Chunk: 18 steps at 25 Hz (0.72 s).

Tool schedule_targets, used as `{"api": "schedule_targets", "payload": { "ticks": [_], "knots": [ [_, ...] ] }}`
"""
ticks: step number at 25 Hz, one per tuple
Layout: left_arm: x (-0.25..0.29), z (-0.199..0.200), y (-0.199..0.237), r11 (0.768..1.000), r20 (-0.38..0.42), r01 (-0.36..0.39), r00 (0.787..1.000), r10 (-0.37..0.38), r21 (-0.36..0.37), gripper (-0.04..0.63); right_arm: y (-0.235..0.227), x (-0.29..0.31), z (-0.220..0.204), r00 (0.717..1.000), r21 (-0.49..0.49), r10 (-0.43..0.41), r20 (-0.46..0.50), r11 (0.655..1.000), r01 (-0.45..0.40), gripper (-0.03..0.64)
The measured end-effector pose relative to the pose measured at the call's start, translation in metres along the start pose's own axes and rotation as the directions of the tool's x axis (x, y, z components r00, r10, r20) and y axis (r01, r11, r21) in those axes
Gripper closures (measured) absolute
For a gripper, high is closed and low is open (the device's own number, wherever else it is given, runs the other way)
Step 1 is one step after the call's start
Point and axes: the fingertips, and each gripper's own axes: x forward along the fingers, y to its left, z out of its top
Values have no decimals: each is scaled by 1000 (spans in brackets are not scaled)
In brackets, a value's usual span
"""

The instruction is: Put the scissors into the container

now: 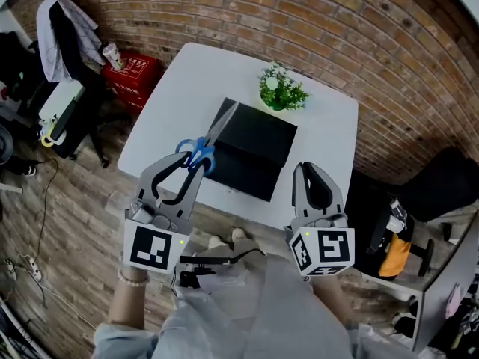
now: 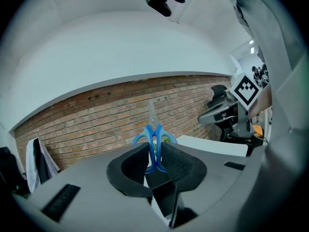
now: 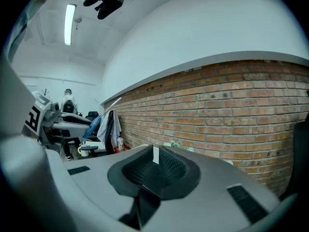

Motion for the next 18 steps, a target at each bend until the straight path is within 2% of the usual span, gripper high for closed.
{"api": "schedule_targets", "payload": {
  "ticks": [5, 9, 12, 15, 18],
  "knots": [
    [36, -29, -22, 982, -69, 168, 984, -162, 92, 501, -20, -11, -10, 998, 18, -59, -22, 998, 59, 554],
    [61, -65, -44, 939, -166, 312, 943, -288, 143, 502, -35, -16, -17, 995, 24, -89, -38, 996, 90, 554],
    [78, -91, -62, 880, -242, 435, 890, -387, 192, 501, -45, -21, -24, 992, 37, -118, -51, 992, 120, 554],
    [92, -119, -81, 813, -320, 543, 824, -468, 209, 502, -54, -27, -29, 987, 47, -146, -62, 988, 149, 554],
    [106, -151, -95, 755, -404, 624, 756, -515, 204, 502, -62, -31, -36, 983, 60, -171, -70, 983, 175, 554]
  ]
}}
